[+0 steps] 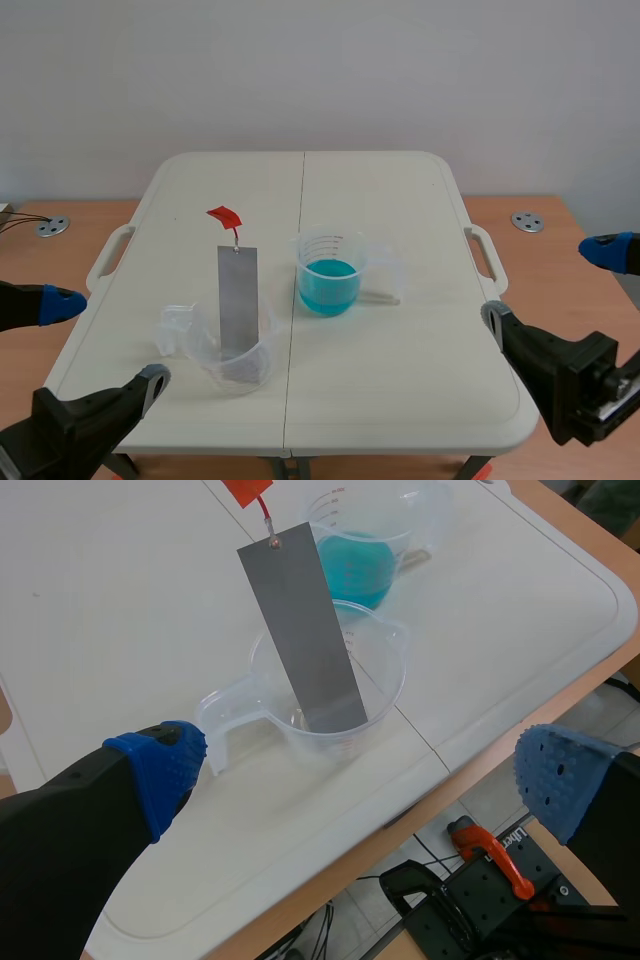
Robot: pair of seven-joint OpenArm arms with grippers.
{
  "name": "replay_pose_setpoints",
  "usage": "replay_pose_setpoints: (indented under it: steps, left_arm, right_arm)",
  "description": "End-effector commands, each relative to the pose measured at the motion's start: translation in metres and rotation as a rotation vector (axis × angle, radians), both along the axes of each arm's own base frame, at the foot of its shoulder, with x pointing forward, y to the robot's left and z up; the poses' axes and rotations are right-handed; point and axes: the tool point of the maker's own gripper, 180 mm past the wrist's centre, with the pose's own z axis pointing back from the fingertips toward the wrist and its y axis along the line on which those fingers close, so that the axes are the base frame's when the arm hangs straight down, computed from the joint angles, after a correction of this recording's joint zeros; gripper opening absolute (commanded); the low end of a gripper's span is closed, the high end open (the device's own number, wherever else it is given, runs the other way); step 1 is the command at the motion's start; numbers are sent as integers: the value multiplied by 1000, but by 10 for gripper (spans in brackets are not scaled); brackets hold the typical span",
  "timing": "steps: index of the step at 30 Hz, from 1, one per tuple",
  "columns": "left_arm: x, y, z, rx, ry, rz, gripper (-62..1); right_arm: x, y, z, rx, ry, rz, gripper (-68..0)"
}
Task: Hold the metal plate by the orange handle, dip it into the blue solution, take it out and point at it, then put the plate back in the beaker on the left.
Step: 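Lift the metal plate out of the left beaker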
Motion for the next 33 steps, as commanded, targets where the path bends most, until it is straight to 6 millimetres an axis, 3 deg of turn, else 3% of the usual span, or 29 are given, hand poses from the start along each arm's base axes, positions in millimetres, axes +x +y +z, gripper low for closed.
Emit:
replay_pose_setpoints:
  steps: [1,18,32,33]
  left_arm:
    - [2,-3,8,-18,-24,1,14]
    - [1,-3,8,-18,-23,1,14]
    - [1,-3,7,-15,-20,1,14]
    - [1,-3,6,-11,-14,1,-93]
  right_arm:
    - [5,1,13,19,-48,9,-12]
    - [12,6,20,42,-86,22,-12]
    - [34,38,13,116,-104,97,-12]
    - [36,40,13,120,-107,103,-12]
